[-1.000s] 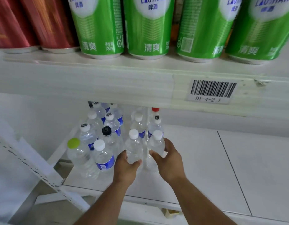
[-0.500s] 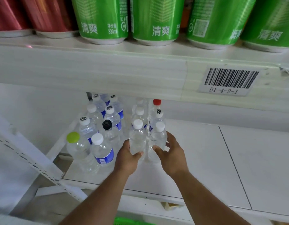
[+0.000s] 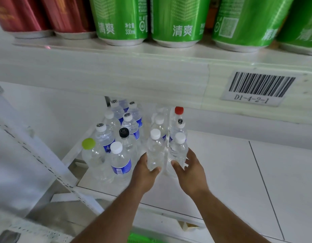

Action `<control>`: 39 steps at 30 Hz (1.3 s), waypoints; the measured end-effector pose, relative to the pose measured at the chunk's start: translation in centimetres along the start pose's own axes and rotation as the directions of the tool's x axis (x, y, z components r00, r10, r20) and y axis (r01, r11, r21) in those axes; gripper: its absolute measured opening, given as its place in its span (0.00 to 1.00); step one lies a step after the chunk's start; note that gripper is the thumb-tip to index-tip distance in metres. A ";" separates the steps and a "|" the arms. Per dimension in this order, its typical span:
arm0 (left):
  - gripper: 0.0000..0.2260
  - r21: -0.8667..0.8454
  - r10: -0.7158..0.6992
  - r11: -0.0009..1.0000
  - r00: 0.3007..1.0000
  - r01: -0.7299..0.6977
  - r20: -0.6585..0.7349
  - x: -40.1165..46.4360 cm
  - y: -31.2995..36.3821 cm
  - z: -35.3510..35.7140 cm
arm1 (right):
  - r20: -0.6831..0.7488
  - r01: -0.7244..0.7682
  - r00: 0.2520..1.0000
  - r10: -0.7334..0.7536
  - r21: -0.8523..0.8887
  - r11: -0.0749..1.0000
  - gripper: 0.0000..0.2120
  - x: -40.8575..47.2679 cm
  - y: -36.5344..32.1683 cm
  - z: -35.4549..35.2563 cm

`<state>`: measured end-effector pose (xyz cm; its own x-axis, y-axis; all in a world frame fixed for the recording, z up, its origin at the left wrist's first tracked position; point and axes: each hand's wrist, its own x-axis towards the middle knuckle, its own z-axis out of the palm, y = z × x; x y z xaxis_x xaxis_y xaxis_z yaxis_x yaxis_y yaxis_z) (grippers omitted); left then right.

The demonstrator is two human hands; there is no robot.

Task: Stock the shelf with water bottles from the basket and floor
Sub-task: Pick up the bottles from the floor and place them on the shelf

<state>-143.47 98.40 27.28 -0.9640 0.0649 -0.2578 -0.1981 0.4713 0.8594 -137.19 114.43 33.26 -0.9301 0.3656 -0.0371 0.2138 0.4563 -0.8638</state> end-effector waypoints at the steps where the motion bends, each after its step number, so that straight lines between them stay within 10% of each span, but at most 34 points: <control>1: 0.36 -0.004 -0.009 1.000 1.000 0.009 -0.001 -0.2 -0.1 0.1 | 0.014 -0.013 1.000 0.013 -0.004 1.000 0.26 -0.2 -0.1 -0.1; 10: 0.36 0.217 0.112 0.964 0.976 -0.152 0.188 -8.5 1.4 -2.4 | 0.005 -0.159 0.987 0.160 -0.128 0.979 0.26 -7.6 -2.6 -0.1; 20: 0.31 0.601 0.249 0.554 0.803 -0.576 0.541 -15.2 1.7 -5.6 | -0.008 -0.110 0.990 0.144 -0.689 0.717 0.37 -17.8 -1.3 -0.8; 39: 0.30 0.394 0.090 0.281 0.433 -0.875 0.897 -36.6 0.1 16.4 | -0.297 -0.645 0.759 0.580 -0.467 0.605 0.37 -43.3 14.8 -14.8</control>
<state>-105.30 110.49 29.61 -0.2765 0.8595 -0.4299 0.8579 0.4224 0.2927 -89.33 117.40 29.50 -0.4932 0.7827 -0.3796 0.8686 0.4194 -0.2638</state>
